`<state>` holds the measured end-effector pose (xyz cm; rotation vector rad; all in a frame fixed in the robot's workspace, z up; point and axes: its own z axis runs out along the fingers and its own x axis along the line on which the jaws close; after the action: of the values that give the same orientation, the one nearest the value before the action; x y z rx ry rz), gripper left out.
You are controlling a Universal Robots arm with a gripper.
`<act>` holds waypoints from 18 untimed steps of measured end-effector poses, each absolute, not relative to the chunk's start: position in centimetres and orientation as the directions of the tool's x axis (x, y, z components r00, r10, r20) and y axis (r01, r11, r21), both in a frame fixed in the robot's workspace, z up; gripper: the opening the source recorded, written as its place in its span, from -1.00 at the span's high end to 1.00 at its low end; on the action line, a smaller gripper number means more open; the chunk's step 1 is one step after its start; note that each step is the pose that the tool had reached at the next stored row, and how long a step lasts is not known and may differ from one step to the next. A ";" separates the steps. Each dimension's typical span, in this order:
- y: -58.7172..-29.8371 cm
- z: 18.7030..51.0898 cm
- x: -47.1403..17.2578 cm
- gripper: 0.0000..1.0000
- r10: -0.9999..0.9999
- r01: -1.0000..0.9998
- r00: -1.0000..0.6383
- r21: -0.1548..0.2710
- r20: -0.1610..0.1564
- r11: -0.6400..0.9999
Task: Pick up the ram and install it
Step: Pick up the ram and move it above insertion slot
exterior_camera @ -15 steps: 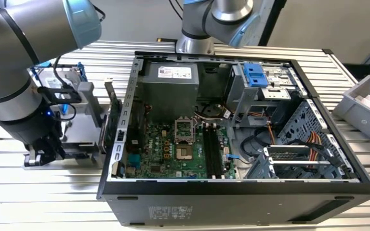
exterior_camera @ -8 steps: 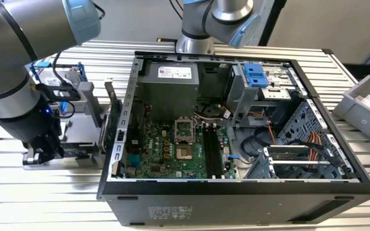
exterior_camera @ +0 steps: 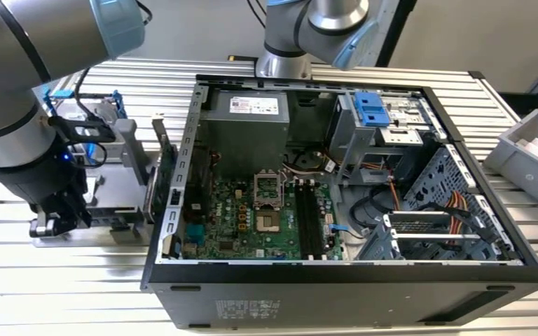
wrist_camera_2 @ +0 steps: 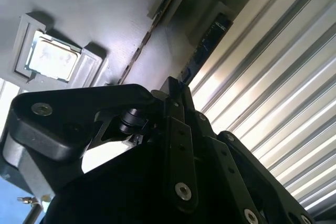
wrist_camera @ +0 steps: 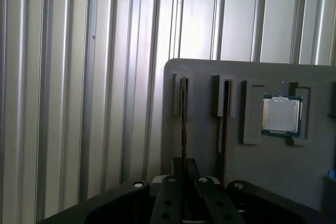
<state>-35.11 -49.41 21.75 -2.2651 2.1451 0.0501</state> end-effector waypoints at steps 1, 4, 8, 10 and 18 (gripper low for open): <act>-49.4 21.8 -35.1 1.00 -0.998 -0.999 0.054 0.007 -0.038 -0.054; -49.4 22.0 -35.1 1.00 -0.998 -0.999 0.051 0.006 -0.039 -0.051; -49.4 22.4 -35.1 1.00 -0.998 -0.999 0.039 0.006 -0.041 -0.039; -49.4 22.6 -35.1 1.00 -0.999 -1.000 0.031 0.006 -0.041 -0.031; -49.4 23.5 -35.1 1.00 -0.999 -1.000 -0.002 0.006 -0.042 0.002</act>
<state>-35.11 -49.42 23.49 -2.2008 2.2054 0.0537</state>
